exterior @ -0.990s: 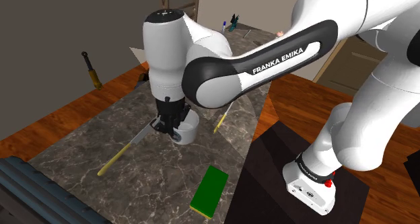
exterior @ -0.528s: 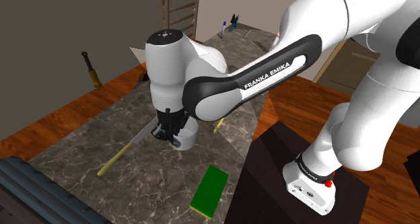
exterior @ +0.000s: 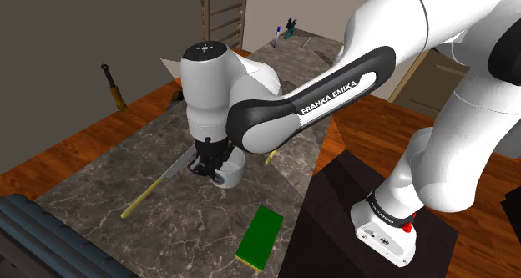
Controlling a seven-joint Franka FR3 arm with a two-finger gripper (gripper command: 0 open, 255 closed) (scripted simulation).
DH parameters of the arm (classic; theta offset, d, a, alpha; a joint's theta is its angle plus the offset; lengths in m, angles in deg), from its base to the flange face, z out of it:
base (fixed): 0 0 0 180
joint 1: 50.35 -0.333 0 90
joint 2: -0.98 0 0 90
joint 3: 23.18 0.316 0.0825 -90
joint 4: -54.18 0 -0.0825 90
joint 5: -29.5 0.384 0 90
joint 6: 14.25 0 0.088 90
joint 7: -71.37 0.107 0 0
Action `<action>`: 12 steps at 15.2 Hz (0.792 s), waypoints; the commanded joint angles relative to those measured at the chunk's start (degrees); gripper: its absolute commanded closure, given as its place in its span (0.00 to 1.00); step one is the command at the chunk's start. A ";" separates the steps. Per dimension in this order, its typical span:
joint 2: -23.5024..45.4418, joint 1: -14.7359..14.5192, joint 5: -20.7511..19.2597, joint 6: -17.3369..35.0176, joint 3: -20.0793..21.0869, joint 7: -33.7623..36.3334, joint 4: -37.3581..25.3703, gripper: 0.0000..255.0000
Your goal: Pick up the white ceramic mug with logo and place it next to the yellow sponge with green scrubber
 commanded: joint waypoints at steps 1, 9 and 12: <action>0.00 0.00 0.00 0.00 0.00 0.00 0.00 0.00; -2.52 0.22 1.66 -5.29 0.39 -1.13 -3.12 0.00; -3.08 0.25 2.02 -6.71 0.44 -1.37 -4.05 0.00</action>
